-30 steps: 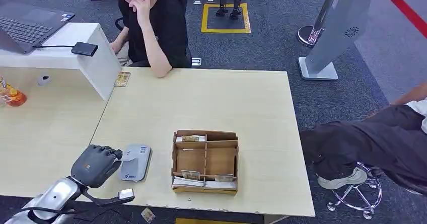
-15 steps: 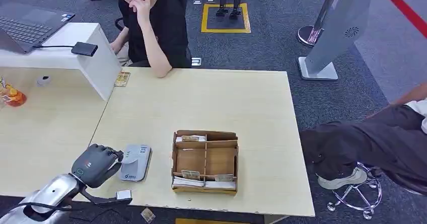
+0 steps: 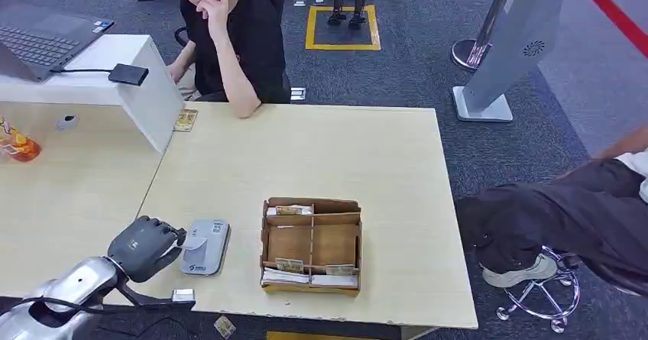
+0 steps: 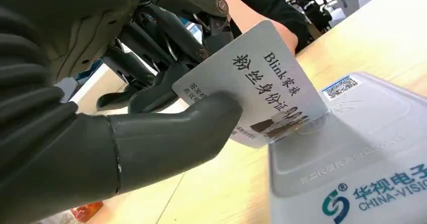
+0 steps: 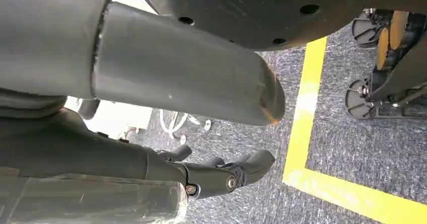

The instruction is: Pass the card to the sensor for recognition and then transmit it.

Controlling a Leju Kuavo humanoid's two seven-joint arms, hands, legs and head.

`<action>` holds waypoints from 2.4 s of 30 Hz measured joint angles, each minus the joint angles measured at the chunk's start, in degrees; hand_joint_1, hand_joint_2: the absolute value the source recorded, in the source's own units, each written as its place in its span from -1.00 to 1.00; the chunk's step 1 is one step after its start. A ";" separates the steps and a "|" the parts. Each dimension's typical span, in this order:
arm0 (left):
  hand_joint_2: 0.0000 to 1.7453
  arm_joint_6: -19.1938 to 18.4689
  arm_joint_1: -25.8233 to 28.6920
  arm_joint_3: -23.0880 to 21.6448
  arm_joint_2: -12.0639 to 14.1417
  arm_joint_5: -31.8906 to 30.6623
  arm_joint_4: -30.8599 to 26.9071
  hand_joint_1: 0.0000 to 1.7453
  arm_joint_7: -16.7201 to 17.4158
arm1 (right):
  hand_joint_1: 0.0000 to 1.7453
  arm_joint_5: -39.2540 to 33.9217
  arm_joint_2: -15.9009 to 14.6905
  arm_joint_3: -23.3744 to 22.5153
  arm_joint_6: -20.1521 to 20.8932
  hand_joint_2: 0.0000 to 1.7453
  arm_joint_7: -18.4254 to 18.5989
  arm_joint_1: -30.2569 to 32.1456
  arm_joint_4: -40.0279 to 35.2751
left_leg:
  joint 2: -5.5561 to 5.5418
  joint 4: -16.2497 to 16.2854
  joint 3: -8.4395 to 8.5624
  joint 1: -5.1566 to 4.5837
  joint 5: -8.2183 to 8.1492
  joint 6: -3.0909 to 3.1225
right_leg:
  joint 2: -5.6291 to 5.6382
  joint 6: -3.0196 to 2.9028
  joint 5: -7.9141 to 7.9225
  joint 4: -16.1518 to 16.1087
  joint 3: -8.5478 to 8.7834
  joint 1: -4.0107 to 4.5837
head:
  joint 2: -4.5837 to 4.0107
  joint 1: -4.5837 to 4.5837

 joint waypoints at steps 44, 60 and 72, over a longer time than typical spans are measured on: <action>1.00 -9.36 -4.75 -6.69 2.05 7.91 -0.11 1.00 -3.13 | -1.00 0.02 -0.11 -0.15 0.48 -1.00 0.61 -0.02 -0.24 | 0.00 0.00 0.01 0.00 0.02 -0.03 | 0.00 0.00 0.00 0.00 0.01 0.00 | 0.00 0.00; 1.00 -8.88 -4.72 -8.61 2.27 8.48 -0.11 1.00 -3.08 | -1.00 0.07 -0.13 -0.18 0.48 -1.00 0.81 -0.02 -0.24 | 0.00 0.00 0.01 0.00 0.02 -0.03 | -0.01 0.00 0.00 0.00 0.01 0.00 | 0.00 0.00; 1.00 -8.68 -4.69 -8.63 2.47 8.63 -0.11 1.00 -2.91 | -1.00 0.09 -0.13 -0.20 0.48 -1.00 0.96 -0.02 -0.24 | -0.01 0.00 0.00 0.00 0.02 -0.03 | -0.01 0.00 0.00 0.00 0.02 0.00 | 0.00 0.00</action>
